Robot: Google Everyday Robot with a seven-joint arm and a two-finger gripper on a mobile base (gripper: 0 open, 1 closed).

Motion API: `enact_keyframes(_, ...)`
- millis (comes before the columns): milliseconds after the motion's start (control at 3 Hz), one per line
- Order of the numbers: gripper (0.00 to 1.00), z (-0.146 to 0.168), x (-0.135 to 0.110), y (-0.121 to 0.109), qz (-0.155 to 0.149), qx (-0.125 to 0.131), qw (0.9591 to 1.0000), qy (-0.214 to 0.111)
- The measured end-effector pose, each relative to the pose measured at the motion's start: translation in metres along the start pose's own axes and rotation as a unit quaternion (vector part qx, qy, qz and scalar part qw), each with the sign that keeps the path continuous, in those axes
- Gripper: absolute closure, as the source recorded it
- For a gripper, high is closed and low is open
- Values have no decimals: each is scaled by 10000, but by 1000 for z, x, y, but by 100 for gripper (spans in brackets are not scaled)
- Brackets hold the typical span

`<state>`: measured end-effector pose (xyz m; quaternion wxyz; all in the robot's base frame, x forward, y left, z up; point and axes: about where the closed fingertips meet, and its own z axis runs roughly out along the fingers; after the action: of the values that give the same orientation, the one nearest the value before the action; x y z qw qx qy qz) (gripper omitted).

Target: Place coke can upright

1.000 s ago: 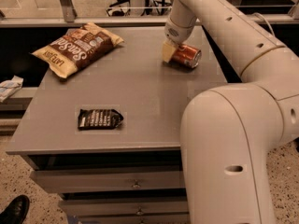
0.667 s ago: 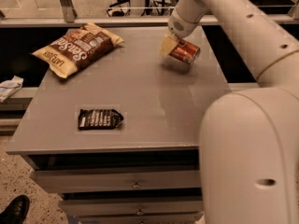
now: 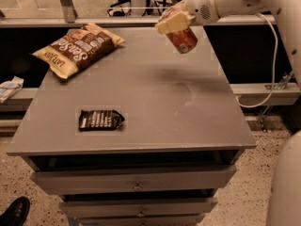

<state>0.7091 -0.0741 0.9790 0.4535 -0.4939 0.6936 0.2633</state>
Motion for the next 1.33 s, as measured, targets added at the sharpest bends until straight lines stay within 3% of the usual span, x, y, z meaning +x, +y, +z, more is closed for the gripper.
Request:
enact_keyframes(333,100,0,-6,11,212,-357,9935,-1064)
enact_keyframes(667,100,-3,-4,22,294,-697,9737,-2148)
enact_keyframes(1000,100,-6,0,28,279,-856,9593,-2675)
enact_keyframes(1333,100,-4,13,39,56,-962,9506,-2950)
